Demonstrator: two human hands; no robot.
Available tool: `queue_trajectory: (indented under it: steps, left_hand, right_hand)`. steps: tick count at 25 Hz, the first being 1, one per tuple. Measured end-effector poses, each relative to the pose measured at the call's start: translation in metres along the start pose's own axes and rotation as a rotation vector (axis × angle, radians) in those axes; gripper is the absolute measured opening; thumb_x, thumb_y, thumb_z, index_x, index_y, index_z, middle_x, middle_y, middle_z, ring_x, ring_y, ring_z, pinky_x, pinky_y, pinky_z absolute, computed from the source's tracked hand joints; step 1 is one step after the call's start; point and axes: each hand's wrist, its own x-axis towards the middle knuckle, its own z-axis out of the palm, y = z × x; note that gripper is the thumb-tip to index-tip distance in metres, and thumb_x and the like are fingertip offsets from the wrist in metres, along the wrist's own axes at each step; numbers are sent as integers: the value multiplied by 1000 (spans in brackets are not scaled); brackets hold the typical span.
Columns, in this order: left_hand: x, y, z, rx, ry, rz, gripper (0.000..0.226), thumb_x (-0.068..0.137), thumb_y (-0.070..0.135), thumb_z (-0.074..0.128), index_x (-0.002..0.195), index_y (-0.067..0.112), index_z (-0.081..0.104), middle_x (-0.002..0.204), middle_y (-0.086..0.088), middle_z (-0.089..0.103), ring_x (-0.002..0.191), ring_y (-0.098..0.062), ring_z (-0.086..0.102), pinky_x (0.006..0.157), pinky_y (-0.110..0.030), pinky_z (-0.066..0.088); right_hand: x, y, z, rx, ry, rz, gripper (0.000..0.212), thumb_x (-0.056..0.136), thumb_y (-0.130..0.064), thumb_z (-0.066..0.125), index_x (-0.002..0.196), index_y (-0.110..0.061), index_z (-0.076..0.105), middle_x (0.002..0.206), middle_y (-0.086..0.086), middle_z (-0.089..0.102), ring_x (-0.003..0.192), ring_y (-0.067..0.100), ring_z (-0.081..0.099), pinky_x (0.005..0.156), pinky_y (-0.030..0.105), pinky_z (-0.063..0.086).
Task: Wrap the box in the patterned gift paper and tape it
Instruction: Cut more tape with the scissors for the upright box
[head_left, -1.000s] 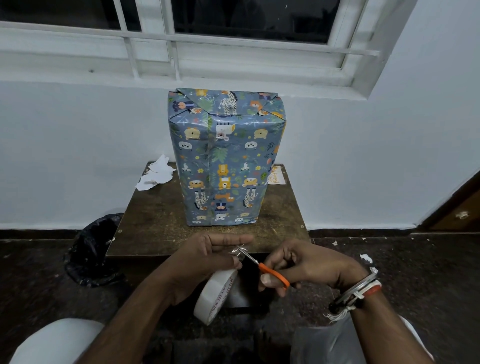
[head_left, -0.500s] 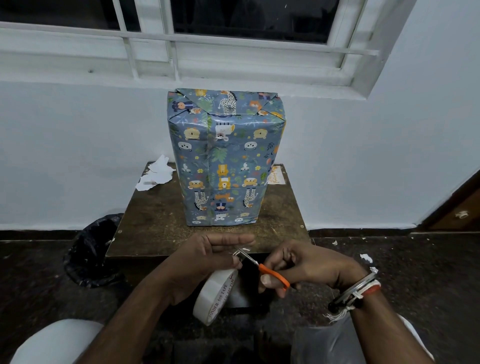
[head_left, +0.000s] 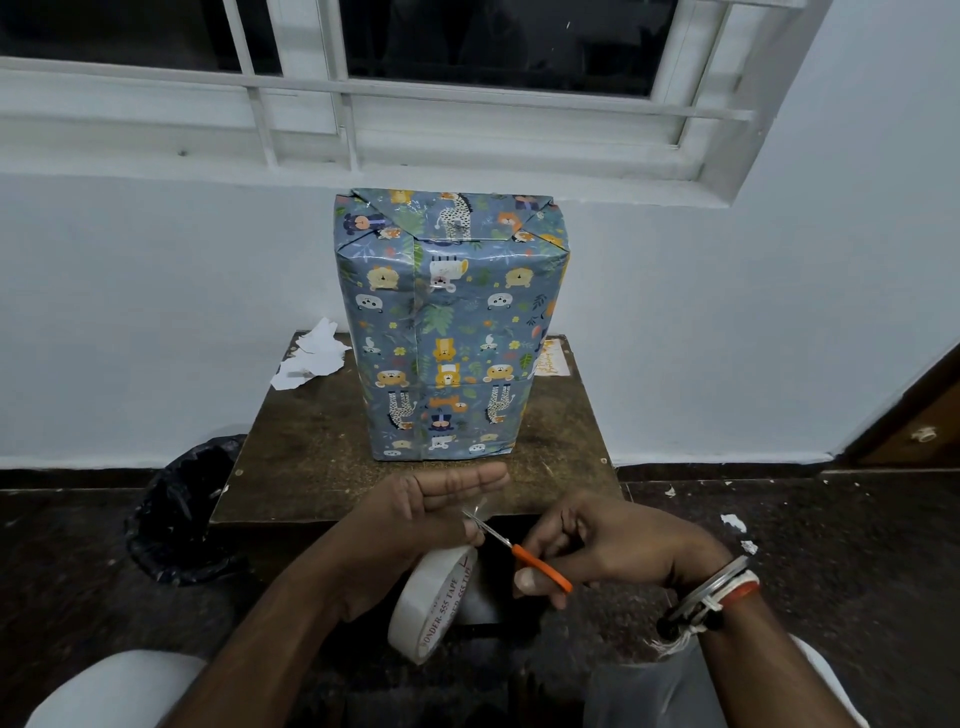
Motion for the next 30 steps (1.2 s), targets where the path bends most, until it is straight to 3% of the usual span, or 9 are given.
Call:
queue_trajectory:
  steps: [2, 5, 9, 14, 18, 22, 25, 27, 30]
  left_hand:
    - [0, -1, -3, -16, -2, 17, 55, 88, -19, 61, 132, 13, 67, 134, 0, 68, 129, -12, 60, 99, -26, 53]
    - [2, -3, -7, -28, 1, 34, 57, 87, -16, 64, 134, 16, 66, 139, 2, 65, 119, -23, 60, 95, -27, 54]
    - [-1, 0, -7, 15, -15, 50, 60, 88, -20, 61, 135, 18, 66, 142, 8, 62, 120, -11, 63, 92, -26, 54]
    - [-1, -2, -10, 18, -5, 54, 55, 87, -19, 63, 125, 19, 73, 138, 2, 66, 127, -20, 62, 93, -31, 56]
    - [1, -4, -12, 53, 47, 68, 55, 85, -18, 66, 122, 22, 73, 135, -2, 67, 111, -32, 64, 92, -35, 57]
    - [0, -5, -12, 282, 51, 60, 57, 87, -14, 67, 119, 33, 76, 142, 19, 59, 99, -27, 58, 93, -39, 49]
    - [-1, -4, -10, 403, 34, 42, 56, 90, -9, 66, 119, 38, 75, 142, 29, 55, 87, -33, 69, 94, -44, 55]
    - [-1, -5, -12, 490, 32, 25, 57, 91, -4, 66, 120, 45, 73, 136, 24, 62, 92, -43, 70, 95, -47, 56]
    - [0, -6, -16, 521, 15, -24, 57, 92, 6, 67, 125, 52, 67, 112, -6, 77, 95, -49, 66, 97, -53, 53]
  right_hand:
    - [2, 2, 3, 18, 10, 16, 29, 90, -40, 77, 96, -11, 78, 75, 5, 73, 73, 28, 54, 71, 41, 40]
    - [3, 1, 5, -5, 39, 33, 22, 90, -33, 79, 98, -13, 78, 81, 8, 76, 76, 19, 63, 79, 34, 48]
    - [3, -3, 3, -6, 62, 16, 9, 92, -31, 78, 94, -23, 79, 77, 0, 76, 74, 13, 63, 76, 28, 47]
    - [0, -2, 1, 13, 87, -11, 4, 92, -27, 78, 94, -25, 80, 75, -1, 75, 70, 8, 65, 75, 19, 48]
    - [-1, 0, -1, -17, 155, -4, 14, 90, -31, 79, 98, -20, 81, 76, 3, 76, 73, 13, 65, 76, 30, 49]
    - [-1, 0, 0, -76, 180, 3, 10, 86, -45, 80, 89, -36, 80, 75, 2, 78, 70, 13, 63, 74, 34, 48]
    - [-2, 0, 0, -91, 170, 5, 9, 86, -43, 81, 90, -35, 81, 76, 1, 78, 69, 11, 64, 74, 33, 49]
    - [-2, 0, 0, -101, 159, 6, 9, 87, -40, 81, 91, -32, 81, 76, 1, 78, 69, 8, 65, 74, 31, 50]
    - [-4, -1, 0, -135, 142, 24, 10, 87, -38, 81, 92, -29, 81, 76, -2, 77, 68, 4, 64, 72, 26, 48]
